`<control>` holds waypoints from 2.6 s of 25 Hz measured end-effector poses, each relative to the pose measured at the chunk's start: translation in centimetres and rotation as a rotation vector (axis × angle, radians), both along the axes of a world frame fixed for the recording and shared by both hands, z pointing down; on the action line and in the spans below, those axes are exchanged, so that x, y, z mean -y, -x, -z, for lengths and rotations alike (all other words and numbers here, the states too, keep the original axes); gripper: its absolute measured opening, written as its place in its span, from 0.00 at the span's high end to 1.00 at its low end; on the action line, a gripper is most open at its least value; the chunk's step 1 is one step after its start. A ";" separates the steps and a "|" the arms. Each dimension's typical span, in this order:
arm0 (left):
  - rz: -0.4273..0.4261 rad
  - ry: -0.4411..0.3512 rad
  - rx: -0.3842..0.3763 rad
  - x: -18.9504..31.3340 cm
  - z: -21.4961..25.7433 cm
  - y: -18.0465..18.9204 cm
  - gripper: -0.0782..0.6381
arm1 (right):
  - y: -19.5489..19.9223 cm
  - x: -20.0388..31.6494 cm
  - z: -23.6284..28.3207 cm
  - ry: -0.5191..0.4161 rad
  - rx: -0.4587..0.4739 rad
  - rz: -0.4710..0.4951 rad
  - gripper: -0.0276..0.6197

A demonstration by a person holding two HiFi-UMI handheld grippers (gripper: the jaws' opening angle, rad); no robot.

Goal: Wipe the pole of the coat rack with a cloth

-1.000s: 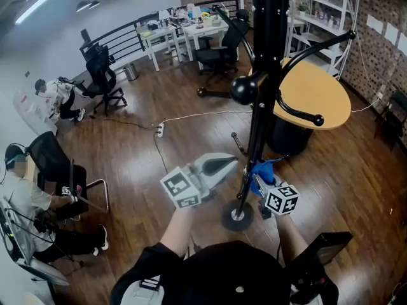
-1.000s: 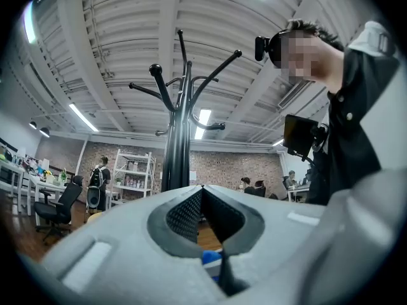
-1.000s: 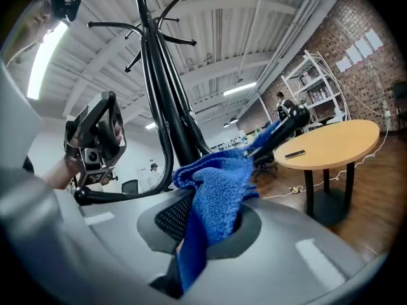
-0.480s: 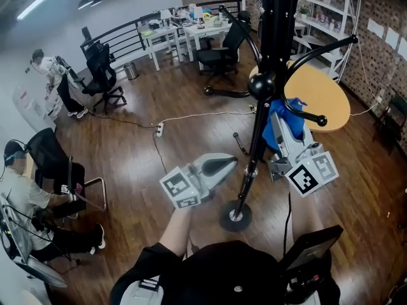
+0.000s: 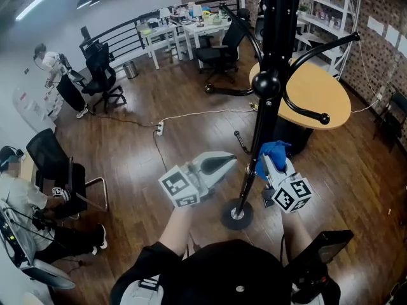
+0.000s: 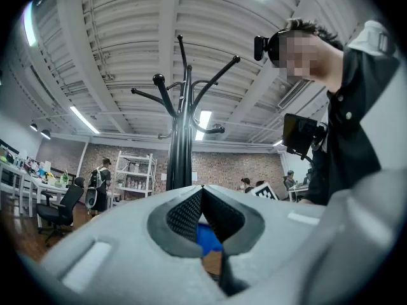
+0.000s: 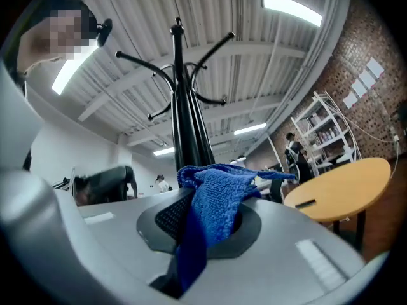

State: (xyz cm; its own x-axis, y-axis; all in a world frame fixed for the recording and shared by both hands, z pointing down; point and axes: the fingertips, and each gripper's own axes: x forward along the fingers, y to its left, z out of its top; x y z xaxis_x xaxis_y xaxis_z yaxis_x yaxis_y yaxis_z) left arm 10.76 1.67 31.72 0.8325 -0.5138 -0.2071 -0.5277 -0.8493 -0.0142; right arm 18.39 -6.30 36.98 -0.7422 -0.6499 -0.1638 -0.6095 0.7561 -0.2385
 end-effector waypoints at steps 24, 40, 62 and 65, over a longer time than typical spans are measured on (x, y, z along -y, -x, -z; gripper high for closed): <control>0.008 0.004 -0.009 0.6 -0.3 -0.2 0.90 | 0.2 -0.7 19.5 -0.300 0.120 -0.010 0.90; 0.001 0.010 0.004 2.0 -0.4 -1.1 0.90 | 0.3 0.6 -11.8 0.273 -0.150 0.088 0.89; 0.028 -0.010 -0.020 0.9 0.6 -0.6 0.90 | 0.0 -0.9 19.6 -0.333 0.105 0.019 0.90; 0.037 -0.010 -0.020 0.9 0.5 -0.1 0.90 | -0.2 -0.4 16.1 -0.240 0.100 0.040 0.90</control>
State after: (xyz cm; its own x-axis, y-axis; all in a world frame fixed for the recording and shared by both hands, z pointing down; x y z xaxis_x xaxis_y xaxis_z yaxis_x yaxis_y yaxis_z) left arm 10.83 0.73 31.23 0.8089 -0.5419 -0.2283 -0.5588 -0.8292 -0.0119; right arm 18.61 -5.85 20.87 -0.7390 -0.5536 -0.3839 -0.5600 0.8216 -0.1067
